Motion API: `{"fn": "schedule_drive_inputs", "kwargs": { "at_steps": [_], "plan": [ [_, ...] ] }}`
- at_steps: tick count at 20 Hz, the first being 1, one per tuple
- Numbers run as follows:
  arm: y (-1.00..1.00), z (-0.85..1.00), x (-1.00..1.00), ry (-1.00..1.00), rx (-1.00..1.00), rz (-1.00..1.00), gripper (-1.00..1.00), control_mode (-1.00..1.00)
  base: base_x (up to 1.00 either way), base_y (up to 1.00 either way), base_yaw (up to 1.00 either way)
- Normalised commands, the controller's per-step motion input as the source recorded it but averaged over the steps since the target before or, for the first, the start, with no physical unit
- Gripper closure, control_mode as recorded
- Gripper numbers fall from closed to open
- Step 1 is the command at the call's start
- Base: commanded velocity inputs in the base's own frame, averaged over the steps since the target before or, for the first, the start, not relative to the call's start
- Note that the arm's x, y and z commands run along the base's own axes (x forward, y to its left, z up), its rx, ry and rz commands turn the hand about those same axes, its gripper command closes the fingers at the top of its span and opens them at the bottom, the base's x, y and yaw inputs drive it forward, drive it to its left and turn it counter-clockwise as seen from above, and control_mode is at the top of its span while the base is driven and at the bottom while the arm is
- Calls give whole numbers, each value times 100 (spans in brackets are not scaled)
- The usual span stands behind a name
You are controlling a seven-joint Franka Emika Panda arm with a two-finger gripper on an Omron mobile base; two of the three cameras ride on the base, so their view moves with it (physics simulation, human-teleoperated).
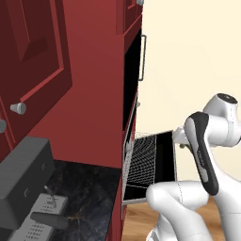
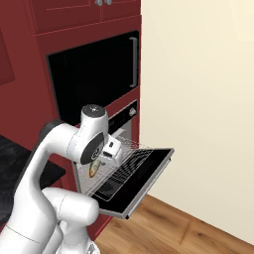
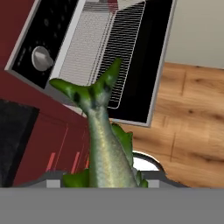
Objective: Place the fish on the bottom rack of the oven, and slide the tray back inside. Close the oven door.
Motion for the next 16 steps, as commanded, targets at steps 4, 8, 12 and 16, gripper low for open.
{"fn": "schedule_drive_inputs", "kwargs": {
  "at_steps": [4,8,12,16],
  "plan": [
    [0,-16,20,-16,11,14,100,-100,0,0,0],
    [0,0,1,0,0,15,100,-100,0,0,0],
    [0,-4,3,0,-9,25,100,-100,0,0,0],
    [0,-21,13,-6,-9,40,100,-100,0,0,0]
  ]
}}
